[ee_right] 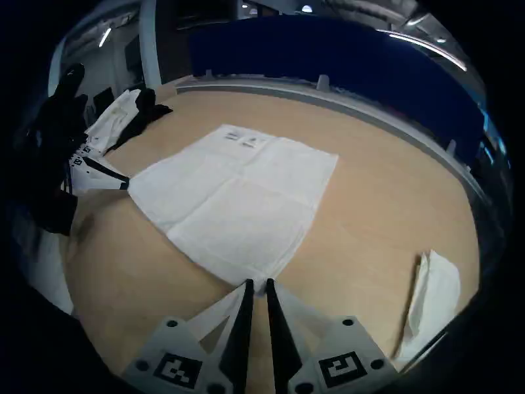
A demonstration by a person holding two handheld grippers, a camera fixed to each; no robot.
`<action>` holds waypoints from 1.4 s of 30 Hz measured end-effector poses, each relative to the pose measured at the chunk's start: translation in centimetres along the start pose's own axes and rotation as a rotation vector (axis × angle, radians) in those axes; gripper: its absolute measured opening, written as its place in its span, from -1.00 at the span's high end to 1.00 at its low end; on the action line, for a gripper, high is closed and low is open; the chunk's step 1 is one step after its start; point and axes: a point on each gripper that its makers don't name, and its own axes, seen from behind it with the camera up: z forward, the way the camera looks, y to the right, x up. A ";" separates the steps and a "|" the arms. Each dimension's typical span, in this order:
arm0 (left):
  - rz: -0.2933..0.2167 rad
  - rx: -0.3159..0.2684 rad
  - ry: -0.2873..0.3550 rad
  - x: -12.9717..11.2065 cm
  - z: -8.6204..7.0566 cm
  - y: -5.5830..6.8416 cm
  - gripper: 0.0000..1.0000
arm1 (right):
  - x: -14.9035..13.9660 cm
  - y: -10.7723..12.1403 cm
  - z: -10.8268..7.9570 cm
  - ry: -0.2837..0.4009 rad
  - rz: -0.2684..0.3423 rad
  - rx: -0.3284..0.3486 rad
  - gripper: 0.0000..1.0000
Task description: Fold towel
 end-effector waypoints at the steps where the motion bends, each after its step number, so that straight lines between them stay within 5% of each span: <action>1: -0.007 -0.001 0.002 0.1 -0.4 0.0 0.83 | 0.2 -0.1 -0.4 0.002 -0.001 0.002 0.70; 14: -0.089 -0.028 0.017 1.2 -5.4 1.5 0.84 | 2.3 -2.1 -5.6 0.021 -0.012 0.030 0.70; 23: -0.144 -0.045 0.032 1.8 -8.3 2.2 0.84 | 2.8 -2.9 -7.5 0.029 0.040 0.030 0.71; 35: -0.184 -0.043 0.050 3.4 -7.8 1.6 0.84 | 4.5 -1.7 -7.0 0.021 0.029 0.012 0.72; 42: -0.221 -0.035 0.066 6.0 -5.5 -0.2 0.84 | 7.0 0.9 -4.2 0.028 0.030 -0.013 0.72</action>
